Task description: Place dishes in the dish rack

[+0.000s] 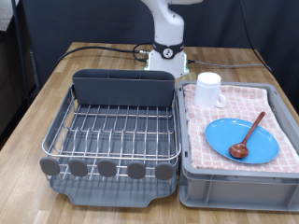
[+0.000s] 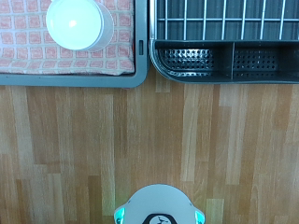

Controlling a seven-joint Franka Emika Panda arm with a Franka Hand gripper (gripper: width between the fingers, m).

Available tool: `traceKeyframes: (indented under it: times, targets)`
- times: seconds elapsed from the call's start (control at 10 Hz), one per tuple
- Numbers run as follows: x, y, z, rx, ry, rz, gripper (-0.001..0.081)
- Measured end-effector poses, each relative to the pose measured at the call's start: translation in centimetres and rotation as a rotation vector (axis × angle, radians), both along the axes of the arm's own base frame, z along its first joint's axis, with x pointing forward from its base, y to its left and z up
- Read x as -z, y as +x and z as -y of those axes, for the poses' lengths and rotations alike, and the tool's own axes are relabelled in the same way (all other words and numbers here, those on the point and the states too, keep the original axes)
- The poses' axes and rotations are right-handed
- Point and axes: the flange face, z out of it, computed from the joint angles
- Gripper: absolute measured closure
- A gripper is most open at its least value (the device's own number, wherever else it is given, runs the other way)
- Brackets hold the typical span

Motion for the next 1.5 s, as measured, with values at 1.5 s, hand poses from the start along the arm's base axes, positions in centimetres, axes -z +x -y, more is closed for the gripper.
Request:
traceKeyframes:
  times: [1.5]
  targets:
    - [8.4, 10.1, -11.2, 0.2, -0.009, 0.297, 0.0004]
